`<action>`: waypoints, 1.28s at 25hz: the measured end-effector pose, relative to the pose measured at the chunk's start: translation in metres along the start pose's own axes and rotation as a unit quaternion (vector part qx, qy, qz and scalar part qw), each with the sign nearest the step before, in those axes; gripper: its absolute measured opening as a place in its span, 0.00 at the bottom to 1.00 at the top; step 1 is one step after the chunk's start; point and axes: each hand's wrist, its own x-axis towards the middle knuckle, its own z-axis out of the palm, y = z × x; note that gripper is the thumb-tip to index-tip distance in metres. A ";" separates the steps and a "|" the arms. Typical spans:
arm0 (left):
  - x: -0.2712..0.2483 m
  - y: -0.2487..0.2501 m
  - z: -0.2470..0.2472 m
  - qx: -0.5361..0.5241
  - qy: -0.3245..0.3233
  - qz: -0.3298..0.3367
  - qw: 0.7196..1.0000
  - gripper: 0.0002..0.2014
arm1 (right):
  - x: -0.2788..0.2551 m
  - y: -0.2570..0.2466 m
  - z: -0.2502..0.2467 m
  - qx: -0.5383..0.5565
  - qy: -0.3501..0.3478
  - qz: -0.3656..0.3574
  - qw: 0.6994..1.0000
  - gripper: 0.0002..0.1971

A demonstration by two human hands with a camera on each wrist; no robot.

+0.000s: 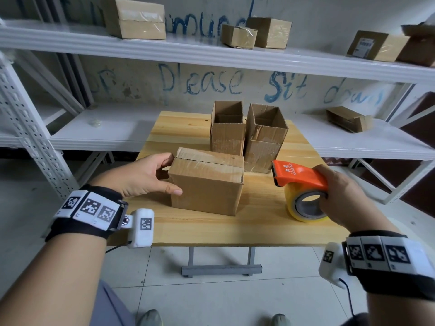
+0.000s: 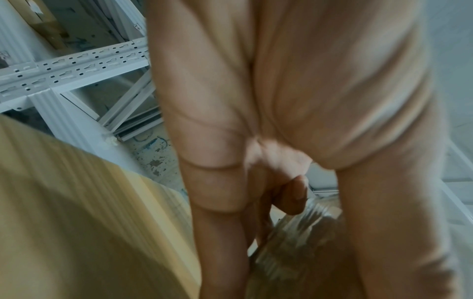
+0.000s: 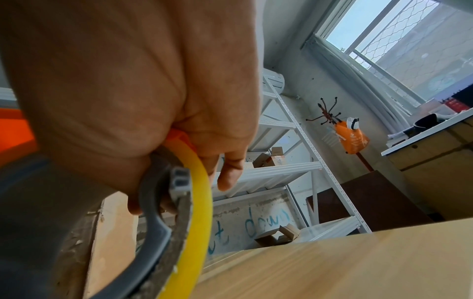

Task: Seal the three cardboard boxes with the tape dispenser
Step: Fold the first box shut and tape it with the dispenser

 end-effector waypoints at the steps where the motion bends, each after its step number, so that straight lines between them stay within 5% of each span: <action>1: 0.000 0.001 0.000 0.004 -0.001 0.000 1.000 0.38 | -0.001 0.002 -0.002 -0.008 0.004 0.008 1.000 0.24; 11: 0.000 0.000 0.007 -0.014 0.017 -0.023 1.000 0.37 | 0.001 -0.056 0.005 -0.211 0.013 -0.038 0.977 0.17; 22: 0.004 0.002 0.009 -0.006 0.033 -0.009 0.999 0.59 | 0.011 -0.104 0.006 -0.289 0.101 -0.044 0.951 0.08; 26: 0.003 0.002 0.008 0.012 0.031 -0.011 0.999 0.60 | 0.009 -0.118 0.000 -0.294 0.119 -0.064 0.946 0.05; 30: 0.004 0.004 0.010 0.009 0.022 -0.012 1.000 0.60 | 0.009 -0.133 0.010 -0.307 0.089 -0.107 0.942 0.15; 32: 0.003 0.005 0.011 0.012 0.022 -0.011 1.000 0.60 | 0.009 -0.132 0.014 -0.288 0.084 -0.103 0.948 0.08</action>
